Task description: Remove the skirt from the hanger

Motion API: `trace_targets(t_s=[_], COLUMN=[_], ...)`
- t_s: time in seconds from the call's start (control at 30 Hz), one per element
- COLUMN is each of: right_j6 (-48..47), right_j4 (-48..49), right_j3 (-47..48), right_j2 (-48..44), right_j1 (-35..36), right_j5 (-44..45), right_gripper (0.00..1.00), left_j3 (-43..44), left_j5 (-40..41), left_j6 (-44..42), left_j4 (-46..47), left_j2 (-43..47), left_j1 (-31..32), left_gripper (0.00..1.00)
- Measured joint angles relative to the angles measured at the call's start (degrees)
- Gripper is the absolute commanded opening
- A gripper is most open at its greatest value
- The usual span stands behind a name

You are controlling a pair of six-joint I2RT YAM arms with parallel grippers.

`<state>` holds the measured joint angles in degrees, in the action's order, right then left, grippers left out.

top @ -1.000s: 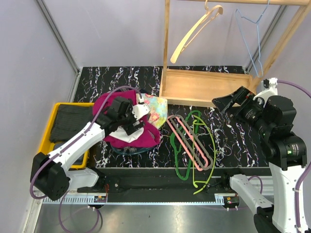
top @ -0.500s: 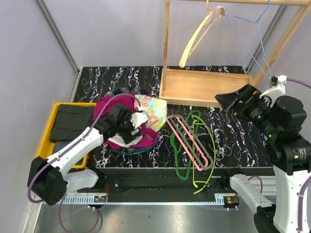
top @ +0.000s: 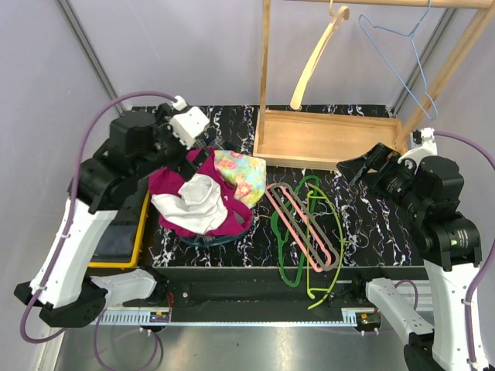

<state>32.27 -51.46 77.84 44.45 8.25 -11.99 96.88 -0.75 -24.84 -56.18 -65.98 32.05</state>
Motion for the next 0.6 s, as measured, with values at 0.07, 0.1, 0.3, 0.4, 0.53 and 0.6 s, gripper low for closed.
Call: trace_targets(t_s=[0.07,0.1,0.3,0.4,0.53,0.6], right_j6=[-1.05,-1.57,-3.17,-3.32,-3.56,-3.69], right_j4=[-0.66,-0.90,-1.05,-1.07,0.24,0.81], right_j3=[-0.26,-0.31,-0.17,1.88,4.13,4.42], right_j2=[0.48,0.72,0.96,2.08,3.23,3.26], right_j1=[0.00,0.00,0.00,0.00,0.00,0.00], right_j5=[0.20,0.09,-3.17,-5.60,-7.34,-8.07], right_gripper=[1.00,1.00,1.00,1.00,1.00,0.99], left_j3=[2.67,3.56,4.17,3.74,3.67,3.30], left_j5=[2.32,3.69,8.44,8.46,7.98,7.91], left_j6=[1.79,3.50,15.87,21.66,26.27,27.80], left_j4=[-1.79,-2.56,-6.10,-7.69,-8.46,-8.48], left_j2=[0.90,1.64,9.81,13.94,14.84,14.32], left_j1=[0.00,0.02,-1.51,-4.79,-7.26,-7.67], left_gripper=[0.99,0.99,0.99,0.99,0.99,0.99])
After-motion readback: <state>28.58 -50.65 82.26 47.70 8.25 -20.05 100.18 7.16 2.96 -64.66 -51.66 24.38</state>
